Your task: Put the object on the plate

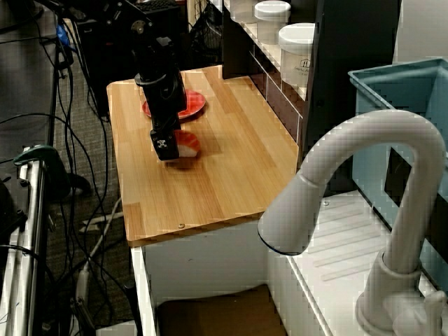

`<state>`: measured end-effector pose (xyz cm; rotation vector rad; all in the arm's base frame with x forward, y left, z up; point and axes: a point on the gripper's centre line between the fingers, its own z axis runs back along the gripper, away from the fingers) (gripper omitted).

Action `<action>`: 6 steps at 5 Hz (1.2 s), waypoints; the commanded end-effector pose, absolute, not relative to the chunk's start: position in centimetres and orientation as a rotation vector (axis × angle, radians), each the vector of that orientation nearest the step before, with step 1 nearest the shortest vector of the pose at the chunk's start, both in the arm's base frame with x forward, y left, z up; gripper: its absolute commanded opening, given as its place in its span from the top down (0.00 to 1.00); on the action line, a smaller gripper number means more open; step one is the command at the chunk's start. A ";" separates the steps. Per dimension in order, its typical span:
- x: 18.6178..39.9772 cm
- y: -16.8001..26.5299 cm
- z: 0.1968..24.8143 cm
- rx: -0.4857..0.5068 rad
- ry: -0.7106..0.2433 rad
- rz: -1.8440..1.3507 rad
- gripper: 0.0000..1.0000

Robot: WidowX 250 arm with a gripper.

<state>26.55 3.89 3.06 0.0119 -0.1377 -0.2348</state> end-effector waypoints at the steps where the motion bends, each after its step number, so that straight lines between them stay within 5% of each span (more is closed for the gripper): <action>1: 27.0 4.1 4.1 0.000 -0.156 -0.218 1.00; 3: 27.2 4.2 4.8 -0.003 -0.163 -0.215 1.00; 6: 28.5 6.5 9.7 -0.018 -0.172 -0.184 1.00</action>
